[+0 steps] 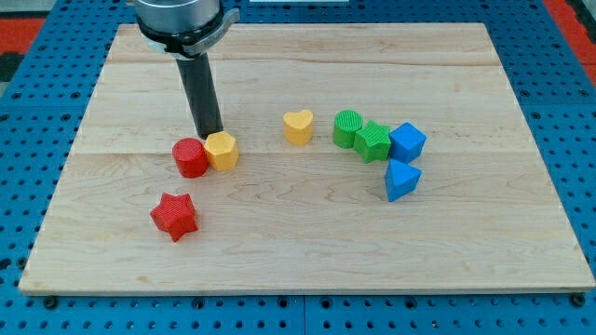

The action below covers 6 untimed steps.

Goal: Slide the yellow hexagon to the right of the red circle

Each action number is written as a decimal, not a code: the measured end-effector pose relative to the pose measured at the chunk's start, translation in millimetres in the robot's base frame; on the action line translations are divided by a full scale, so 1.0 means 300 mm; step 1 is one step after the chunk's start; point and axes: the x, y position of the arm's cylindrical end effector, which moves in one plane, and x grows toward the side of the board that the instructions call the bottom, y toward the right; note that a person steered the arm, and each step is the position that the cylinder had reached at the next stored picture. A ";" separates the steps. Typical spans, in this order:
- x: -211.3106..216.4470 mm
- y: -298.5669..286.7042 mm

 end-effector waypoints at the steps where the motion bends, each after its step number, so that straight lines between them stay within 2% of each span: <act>1: -0.010 0.146; 2: 0.068 0.148; 3: 0.132 0.060; 4: 0.081 0.060; 5: -0.009 -0.095; 6: 0.127 -0.133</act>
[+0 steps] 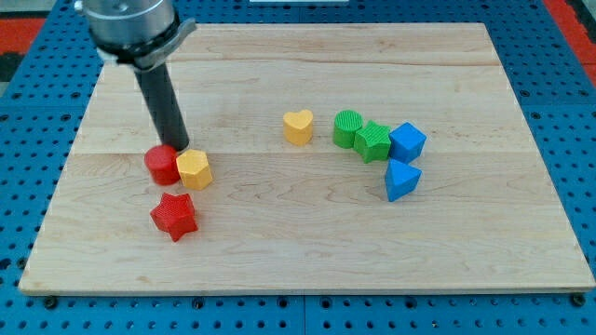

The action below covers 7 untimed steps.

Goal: Slide the yellow hexagon to the right of the red circle

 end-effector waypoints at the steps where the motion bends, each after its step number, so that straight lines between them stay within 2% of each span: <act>1: 0.094 0.058; 2: -0.028 0.025; 3: -0.108 0.083; 4: 0.017 0.276; 5: 0.130 0.271; 6: 0.133 0.137; 7: -0.028 0.189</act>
